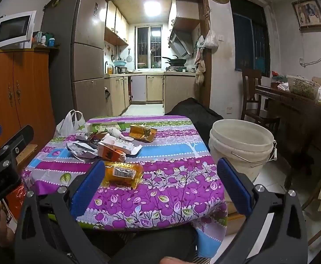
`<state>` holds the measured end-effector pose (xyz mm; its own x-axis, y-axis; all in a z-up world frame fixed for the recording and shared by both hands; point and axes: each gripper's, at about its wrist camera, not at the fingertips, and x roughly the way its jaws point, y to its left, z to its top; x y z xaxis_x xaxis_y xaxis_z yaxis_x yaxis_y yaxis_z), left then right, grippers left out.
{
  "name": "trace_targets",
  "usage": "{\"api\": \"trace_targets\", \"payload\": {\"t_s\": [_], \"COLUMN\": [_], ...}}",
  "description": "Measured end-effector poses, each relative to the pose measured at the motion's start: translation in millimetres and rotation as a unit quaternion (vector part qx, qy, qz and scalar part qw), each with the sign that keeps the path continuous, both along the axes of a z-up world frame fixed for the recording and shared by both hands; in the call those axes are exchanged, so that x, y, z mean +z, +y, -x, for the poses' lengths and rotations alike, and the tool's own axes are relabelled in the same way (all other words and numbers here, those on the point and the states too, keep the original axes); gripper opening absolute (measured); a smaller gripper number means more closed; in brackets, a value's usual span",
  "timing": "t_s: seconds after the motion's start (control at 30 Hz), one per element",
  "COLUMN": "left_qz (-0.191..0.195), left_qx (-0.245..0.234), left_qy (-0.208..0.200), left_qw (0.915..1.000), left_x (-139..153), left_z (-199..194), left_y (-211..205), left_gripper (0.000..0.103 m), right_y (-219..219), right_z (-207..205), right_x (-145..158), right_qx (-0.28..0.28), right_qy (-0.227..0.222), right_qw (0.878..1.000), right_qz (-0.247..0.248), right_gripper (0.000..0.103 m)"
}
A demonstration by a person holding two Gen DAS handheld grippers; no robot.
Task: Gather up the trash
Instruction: 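Move both tools toward the trash on the table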
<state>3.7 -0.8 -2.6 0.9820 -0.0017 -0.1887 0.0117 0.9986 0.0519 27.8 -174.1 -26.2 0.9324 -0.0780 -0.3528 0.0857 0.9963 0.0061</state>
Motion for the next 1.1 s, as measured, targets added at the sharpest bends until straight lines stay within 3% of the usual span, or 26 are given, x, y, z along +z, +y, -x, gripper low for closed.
{"api": "trace_targets", "payload": {"t_s": [0.23, 0.53, 0.7, 0.93, 1.03, 1.1], "left_qz": [-0.001, -0.002, -0.006, -0.003, -0.019, -0.008], "left_qx": [-0.002, -0.008, -0.014, -0.051, -0.033, 0.000], "left_qy": [-0.001, 0.015, 0.020, 0.080, 0.092, 0.076], "left_qw": [1.0000, 0.9999, 0.9997, 0.9955, 0.9950, 0.9971], "left_x": [-2.1, -5.4, -8.5, -24.6, -26.3, -21.4], "left_z": [0.1, -3.3, -5.6, -29.6, -50.3, -72.4], "left_y": [0.5, -2.6, -4.4, -5.9, 4.8, 33.1], "left_gripper": [0.098, 0.098, 0.098, 0.098, 0.098, 0.098], "right_y": [-1.0, -23.2, -22.2, -24.6, -25.8, -25.0], "right_z": [-4.7, -9.9, -10.9, -24.3, -45.3, -56.5], "right_x": [-6.5, -9.2, -13.5, -11.9, -6.7, -3.6], "right_qx": [0.013, 0.016, 0.024, 0.039, 0.030, 0.019], "right_qy": [0.013, 0.015, -0.009, -0.007, 0.003, 0.005], "right_qw": [0.999, 0.994, 0.996, 0.992, 0.990, 0.989], "right_qz": [-0.027, -0.111, -0.089, -0.122, -0.140, -0.149], "right_gripper": [0.098, 0.098, 0.098, 0.098, 0.098, 0.098]}}
